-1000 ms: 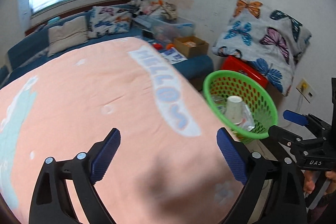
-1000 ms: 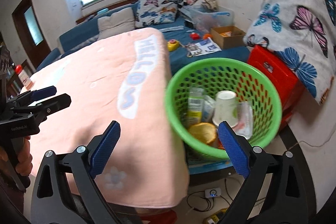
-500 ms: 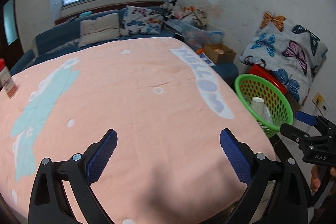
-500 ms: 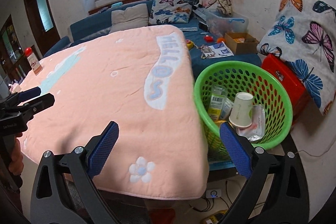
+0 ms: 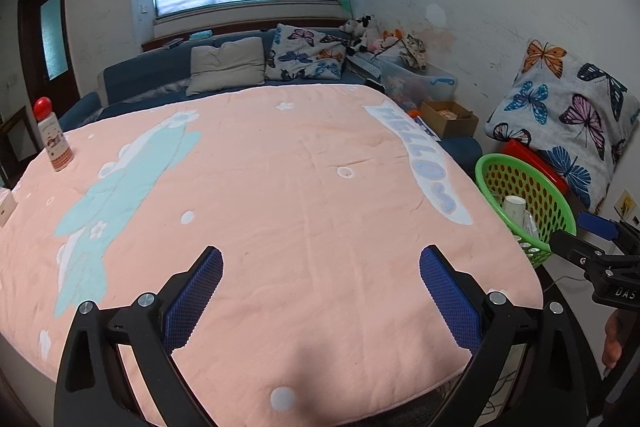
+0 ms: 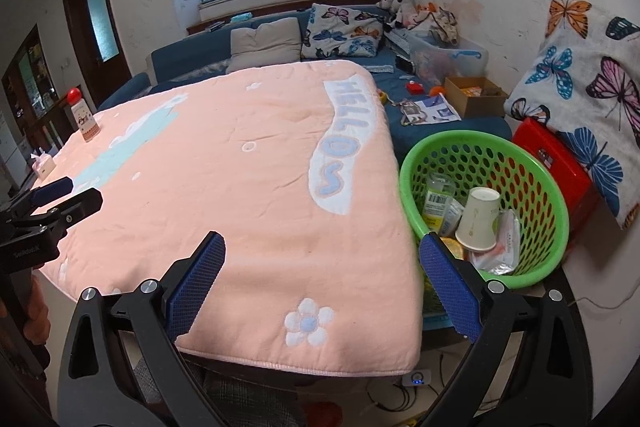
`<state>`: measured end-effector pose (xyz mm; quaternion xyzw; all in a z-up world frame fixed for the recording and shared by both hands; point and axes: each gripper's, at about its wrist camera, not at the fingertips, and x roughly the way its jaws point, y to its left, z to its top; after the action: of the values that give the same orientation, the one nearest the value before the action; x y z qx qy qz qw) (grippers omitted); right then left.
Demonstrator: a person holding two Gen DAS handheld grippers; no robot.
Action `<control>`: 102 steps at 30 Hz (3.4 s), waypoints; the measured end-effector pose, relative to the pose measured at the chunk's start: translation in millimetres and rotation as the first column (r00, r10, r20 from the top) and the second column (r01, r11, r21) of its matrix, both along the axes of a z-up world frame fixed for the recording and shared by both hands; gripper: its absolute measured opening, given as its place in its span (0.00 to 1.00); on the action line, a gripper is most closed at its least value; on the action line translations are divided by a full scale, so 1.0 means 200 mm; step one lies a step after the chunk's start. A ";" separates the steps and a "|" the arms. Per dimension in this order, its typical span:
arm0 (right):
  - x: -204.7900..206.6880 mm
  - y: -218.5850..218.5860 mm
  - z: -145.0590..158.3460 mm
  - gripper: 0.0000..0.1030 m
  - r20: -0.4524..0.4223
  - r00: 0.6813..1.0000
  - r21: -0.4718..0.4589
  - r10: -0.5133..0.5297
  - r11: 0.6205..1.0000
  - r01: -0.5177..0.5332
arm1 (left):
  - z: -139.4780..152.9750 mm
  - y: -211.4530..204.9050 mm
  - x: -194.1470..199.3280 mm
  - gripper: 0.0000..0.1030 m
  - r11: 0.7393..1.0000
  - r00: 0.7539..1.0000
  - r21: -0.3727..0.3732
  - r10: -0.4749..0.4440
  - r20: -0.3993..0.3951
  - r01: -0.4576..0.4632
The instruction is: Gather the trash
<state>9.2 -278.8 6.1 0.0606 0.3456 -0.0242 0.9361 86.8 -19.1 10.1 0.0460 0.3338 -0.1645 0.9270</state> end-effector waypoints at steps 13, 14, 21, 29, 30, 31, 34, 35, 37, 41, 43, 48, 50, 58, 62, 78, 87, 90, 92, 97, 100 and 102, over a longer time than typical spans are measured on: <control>0.00 0.07 -0.04 0.94 -0.005 0.999 -0.021 0.053 0.998 -0.054 | -0.04 0.07 -0.08 0.93 0.997 0.998 0.036 0.063 0.009 -0.063; 0.00 0.08 -0.04 0.94 -0.005 0.998 -0.020 0.056 0.998 -0.056 | -0.04 0.08 -0.08 0.93 0.997 0.998 0.035 0.070 0.010 -0.070; 0.01 0.11 -0.05 0.94 -0.004 0.997 -0.021 0.077 0.997 -0.077 | -0.04 0.14 -0.08 0.93 0.993 0.994 0.024 0.112 0.011 -0.113; 0.01 0.13 -0.05 0.94 -0.008 0.996 -0.022 0.085 0.996 -0.085 | -0.03 0.17 -0.09 0.93 0.992 0.992 0.020 0.123 0.015 -0.123; 0.01 0.13 -0.05 0.94 -0.007 0.996 -0.022 0.085 0.996 -0.085 | -0.03 0.17 -0.09 0.93 0.992 0.992 0.020 0.123 0.015 -0.123; 0.01 0.13 -0.05 0.94 -0.008 0.996 -0.021 0.085 0.996 -0.085 | -0.03 0.17 -0.09 0.93 0.992 0.992 0.019 0.122 0.014 -0.122; 0.01 0.13 -0.06 0.94 -0.008 0.997 -0.020 0.080 0.997 -0.080 | -0.03 0.16 -0.08 0.93 0.993 0.993 0.022 0.117 0.013 -0.117; 0.01 0.12 -0.06 0.94 -0.009 0.997 -0.017 0.080 0.997 -0.080 | -0.04 0.16 -0.08 0.93 0.993 0.993 0.023 0.116 0.013 -0.116; 0.01 0.12 -0.06 0.94 -0.009 0.997 -0.016 0.082 0.997 -0.082 | -0.04 0.16 -0.08 0.93 0.993 0.993 0.023 0.117 0.012 -0.117; 0.00 0.11 -0.07 0.94 -0.009 0.997 -0.013 0.081 0.997 -0.081 | -0.04 0.15 -0.09 0.93 0.993 0.993 0.023 0.116 0.013 -0.116; 0.00 0.11 -0.07 0.94 -0.008 0.997 -0.014 0.082 0.997 -0.082 | -0.04 0.15 -0.09 0.93 0.993 0.993 0.022 0.114 0.013 -0.115; 0.01 0.12 -0.07 0.94 -0.011 0.996 -0.017 0.088 0.996 -0.088 | -0.04 0.15 -0.09 0.93 0.993 0.993 0.022 0.113 0.015 -0.114; 0.01 0.12 -0.07 0.94 -0.012 0.996 -0.015 0.090 0.996 -0.091 | -0.04 0.15 -0.09 0.93 0.994 0.994 0.022 0.111 0.013 -0.111; 0.00 0.12 -0.07 0.94 -0.010 0.996 -0.013 0.092 0.996 -0.093 | -0.04 0.15 -0.10 0.93 0.993 0.993 0.016 0.118 0.022 -0.119; 0.01 0.13 -0.07 0.94 -0.007 0.996 -0.015 0.093 0.996 -0.093 | -0.03 0.15 -0.11 0.93 0.992 0.992 0.014 0.122 0.035 -0.122; -0.02 0.13 -0.06 0.94 0.032 0.995 -0.011 0.097 0.995 -0.097 | 0.00 0.14 -0.14 0.93 0.992 0.987 0.004 0.127 0.097 -0.128; -0.03 0.13 -0.05 0.95 0.041 0.995 -0.010 0.095 0.995 -0.095 | 0.01 0.15 -0.15 0.93 0.991 0.985 -0.005 0.135 0.112 -0.135; -0.03 0.13 -0.05 0.96 0.041 0.995 -0.006 0.091 0.996 -0.090 | 0.01 0.16 -0.15 0.93 0.991 0.984 -0.007 0.133 0.115 -0.133; -0.03 0.13 -0.05 0.96 0.038 0.995 -0.008 0.088 0.996 -0.087 | 0.01 0.16 -0.15 0.93 0.991 0.983 -0.011 0.135 0.122 -0.134; -0.04 0.13 -0.05 0.96 0.046 0.995 -0.009 0.088 0.996 -0.088 | 0.01 0.16 -0.15 0.93 0.991 0.984 -0.011 0.132 0.123 -0.131; -0.04 0.13 -0.05 0.96 0.048 0.995 -0.007 0.087 0.996 -0.087 | 0.02 0.16 -0.16 0.93 0.991 0.983 -0.010 0.130 0.131 -0.130; -0.04 0.13 -0.05 0.96 0.048 0.995 -0.009 0.087 0.996 -0.087 | 0.02 0.15 -0.16 0.93 0.991 0.982 -0.011 0.130 0.137 -0.130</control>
<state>1.8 -252.4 -3.6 0.0429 0.3250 0.0168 0.9446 54.3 11.1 14.2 0.0347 0.2712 -0.1003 0.9566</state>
